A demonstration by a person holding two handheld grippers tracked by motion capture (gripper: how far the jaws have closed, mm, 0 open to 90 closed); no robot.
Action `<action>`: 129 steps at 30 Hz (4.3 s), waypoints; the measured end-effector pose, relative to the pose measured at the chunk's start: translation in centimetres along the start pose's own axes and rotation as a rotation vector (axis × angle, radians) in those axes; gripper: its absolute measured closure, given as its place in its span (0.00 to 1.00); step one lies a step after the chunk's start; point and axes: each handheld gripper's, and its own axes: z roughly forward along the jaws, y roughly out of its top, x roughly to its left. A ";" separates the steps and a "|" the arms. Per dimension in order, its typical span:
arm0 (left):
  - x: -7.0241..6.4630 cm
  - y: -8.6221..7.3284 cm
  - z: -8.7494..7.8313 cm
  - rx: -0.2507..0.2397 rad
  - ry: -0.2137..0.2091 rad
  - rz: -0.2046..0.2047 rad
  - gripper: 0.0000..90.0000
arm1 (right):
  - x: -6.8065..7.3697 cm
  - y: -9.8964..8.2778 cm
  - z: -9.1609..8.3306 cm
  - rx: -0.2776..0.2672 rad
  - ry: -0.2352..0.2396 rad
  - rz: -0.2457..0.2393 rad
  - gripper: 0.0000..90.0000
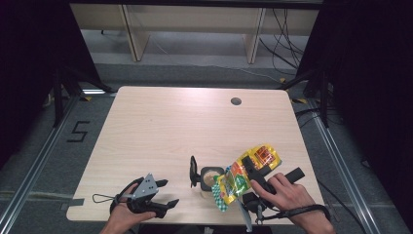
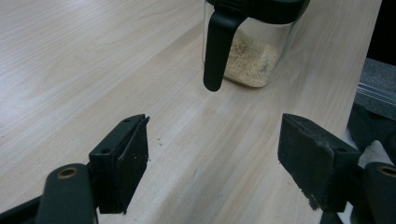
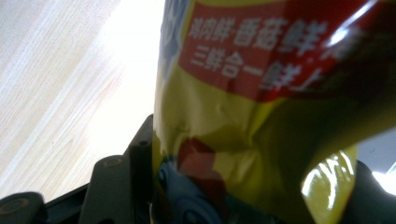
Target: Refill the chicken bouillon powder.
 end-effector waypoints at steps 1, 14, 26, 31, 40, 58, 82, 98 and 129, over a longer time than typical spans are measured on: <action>0.0 0.0 0.0 -0.001 -0.003 -0.003 0.27 | 0.0 0.0 0.0 -0.001 0.000 0.001 0.48; 0.1 0.0 0.0 -0.006 -0.015 0.020 0.27 | 0.6 -0.3 0.4 0.012 0.022 0.044 0.48; 0.0 0.0 0.0 -0.008 -0.011 0.003 0.27 | 0.1 -0.1 -0.2 0.009 0.007 0.040 0.49; 0.0 0.0 0.0 -0.005 -0.016 0.000 0.27 | 0.5 0.0 0.2 0.009 0.021 0.034 0.49; 0.1 0.1 0.0 -0.011 -0.009 0.019 0.27 | 0.1 -0.2 -0.4 0.007 0.005 0.042 0.49; 0.0 0.1 0.0 -0.003 -0.012 0.011 0.27 | 0.4 -0.2 0.1 0.011 0.018 0.043 0.49; 0.1 -0.1 0.1 0.003 -0.003 0.020 0.26 | 0.2 -0.1 -0.3 0.004 0.012 0.035 0.49; -0.1 0.0 0.1 -0.006 -0.011 -0.007 0.22 | 0.2 -0.2 -0.3 0.002 0.014 0.041 0.50; 0.1 0.1 0.1 0.002 -0.008 0.017 0.23 | 0.2 -0.4 -0.4 0.009 0.011 0.043 0.51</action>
